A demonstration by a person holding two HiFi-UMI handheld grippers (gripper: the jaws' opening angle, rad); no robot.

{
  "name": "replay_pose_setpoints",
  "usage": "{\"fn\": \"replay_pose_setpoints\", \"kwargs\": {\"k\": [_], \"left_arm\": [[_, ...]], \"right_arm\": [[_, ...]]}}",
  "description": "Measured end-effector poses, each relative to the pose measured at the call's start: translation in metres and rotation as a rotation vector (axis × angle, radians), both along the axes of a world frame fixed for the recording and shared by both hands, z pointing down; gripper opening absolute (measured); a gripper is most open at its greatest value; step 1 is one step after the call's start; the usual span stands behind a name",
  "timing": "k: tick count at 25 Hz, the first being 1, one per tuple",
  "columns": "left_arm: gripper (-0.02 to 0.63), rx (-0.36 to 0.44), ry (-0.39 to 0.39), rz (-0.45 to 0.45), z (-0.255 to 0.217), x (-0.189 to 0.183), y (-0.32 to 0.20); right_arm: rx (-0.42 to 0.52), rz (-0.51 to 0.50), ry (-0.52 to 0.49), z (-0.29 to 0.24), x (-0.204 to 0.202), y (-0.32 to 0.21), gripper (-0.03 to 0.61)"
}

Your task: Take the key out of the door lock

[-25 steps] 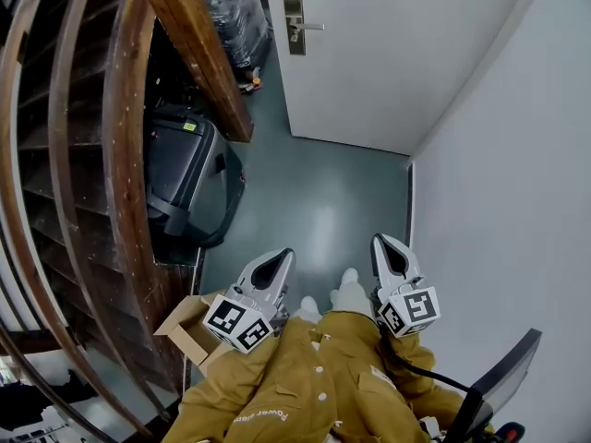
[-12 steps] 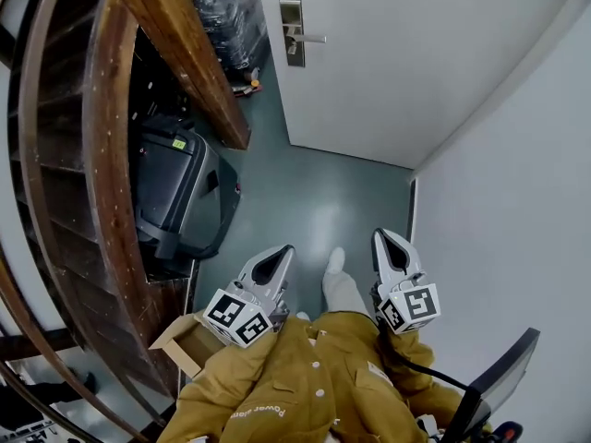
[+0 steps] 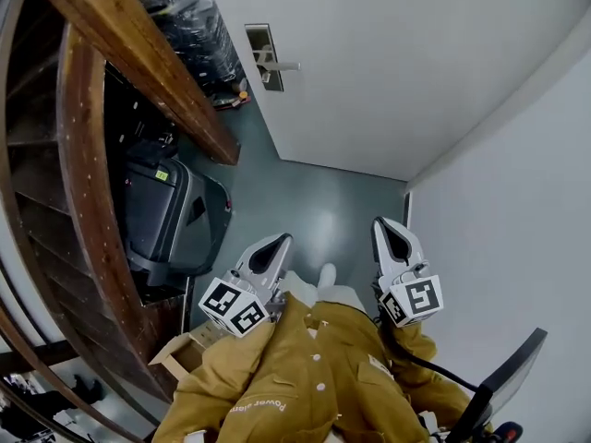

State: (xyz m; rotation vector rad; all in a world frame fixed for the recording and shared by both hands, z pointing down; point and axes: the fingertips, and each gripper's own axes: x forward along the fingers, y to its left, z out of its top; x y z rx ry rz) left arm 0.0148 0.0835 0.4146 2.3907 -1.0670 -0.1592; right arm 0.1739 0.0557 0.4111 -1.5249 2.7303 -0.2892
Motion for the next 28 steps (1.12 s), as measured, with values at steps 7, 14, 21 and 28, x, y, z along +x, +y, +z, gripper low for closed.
{"fn": "replay_pose_setpoints", "kwargs": {"k": [7,14,21,28], "left_arm": [[-0.003,-0.033,0.024,-0.029,0.007,-0.009,-0.065],[-0.003,-0.052,0.042,-0.019,0.015,-0.050,-0.157],[-0.003,-0.060,0.070,0.042,0.006,-0.096,-0.237],[-0.003,-0.087,0.120,0.073,0.009,-0.114,-0.289]], "right_arm": [[-0.041,-0.009,-0.005,0.012,-0.003,-0.069,0.006],[-0.053,-0.006,-0.002,0.014,-0.043,-0.156,0.008],[-0.055,0.015,0.033,0.012,-0.098,-0.229,0.006],[-0.074,0.008,0.046,0.005,-0.132,-0.270,0.006]]}}
